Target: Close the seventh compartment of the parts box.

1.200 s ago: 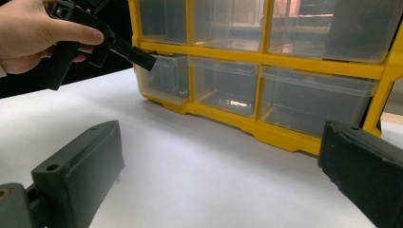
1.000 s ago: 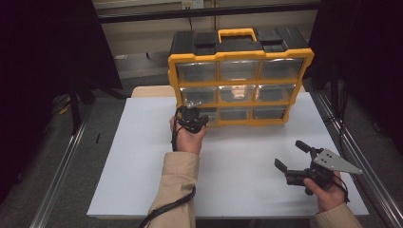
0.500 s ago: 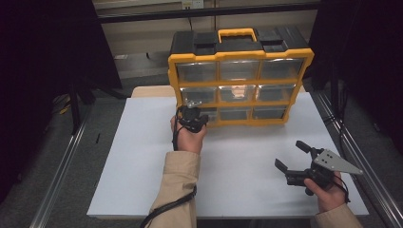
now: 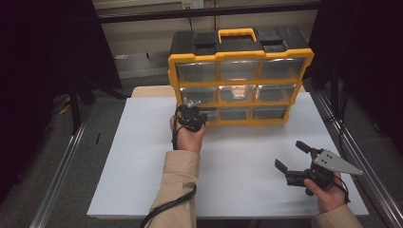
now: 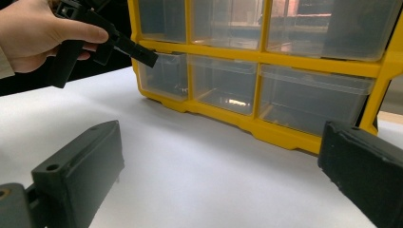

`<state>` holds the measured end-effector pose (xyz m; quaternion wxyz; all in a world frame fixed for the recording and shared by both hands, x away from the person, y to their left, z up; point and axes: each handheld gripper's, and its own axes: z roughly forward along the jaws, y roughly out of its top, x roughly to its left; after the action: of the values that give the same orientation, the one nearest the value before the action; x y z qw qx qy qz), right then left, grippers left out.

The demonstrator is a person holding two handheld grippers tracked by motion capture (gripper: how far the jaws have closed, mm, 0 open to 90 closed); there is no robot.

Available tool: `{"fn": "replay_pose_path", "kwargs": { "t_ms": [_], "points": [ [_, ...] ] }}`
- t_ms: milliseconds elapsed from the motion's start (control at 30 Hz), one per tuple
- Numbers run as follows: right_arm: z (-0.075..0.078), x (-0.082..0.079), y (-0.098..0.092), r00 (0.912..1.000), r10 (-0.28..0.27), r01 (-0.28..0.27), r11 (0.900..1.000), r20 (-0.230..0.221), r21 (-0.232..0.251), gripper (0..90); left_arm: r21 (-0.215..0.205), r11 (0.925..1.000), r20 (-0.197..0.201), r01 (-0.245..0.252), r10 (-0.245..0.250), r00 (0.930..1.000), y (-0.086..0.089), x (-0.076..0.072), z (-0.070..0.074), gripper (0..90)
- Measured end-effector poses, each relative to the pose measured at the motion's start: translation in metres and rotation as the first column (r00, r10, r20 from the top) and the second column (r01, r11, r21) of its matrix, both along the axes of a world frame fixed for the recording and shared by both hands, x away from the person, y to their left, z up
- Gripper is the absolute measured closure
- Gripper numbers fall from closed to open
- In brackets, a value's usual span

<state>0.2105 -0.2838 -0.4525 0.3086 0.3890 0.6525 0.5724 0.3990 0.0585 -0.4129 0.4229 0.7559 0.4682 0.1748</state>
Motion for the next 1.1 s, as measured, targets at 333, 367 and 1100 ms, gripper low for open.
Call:
{"fn": "replay_pose_path", "kwargs": {
  "t_ms": [333, 367, 1100],
  "points": [
    [-0.0003, -0.0008, -0.0015, 1.0, 0.001, -0.001, 1.0, 0.002, -0.006, 0.9, 0.001, 0.9999, 0.006, -0.01, 0.01, 0.9999, 0.0005, 0.0014, 0.0011, 90.0],
    [-0.0004, -0.0006, -0.0017, 1.0, 0.002, -0.002, 1.0, 0.004, -0.004, 0.9, -0.002, 1.0, 0.006, -0.009, 0.009, 0.9999, 0.0007, 0.0016, 0.0011, 90.0],
    [-0.0003, -0.0014, -0.0035, 1.0, -0.001, 0.001, 1.0, 0.006, -0.007, 0.9, 0.006, 0.9997, 0.02, -0.024, 0.024, 0.9995, -0.0001, 0.0039, -0.0001, 90.0]
  ]
}}
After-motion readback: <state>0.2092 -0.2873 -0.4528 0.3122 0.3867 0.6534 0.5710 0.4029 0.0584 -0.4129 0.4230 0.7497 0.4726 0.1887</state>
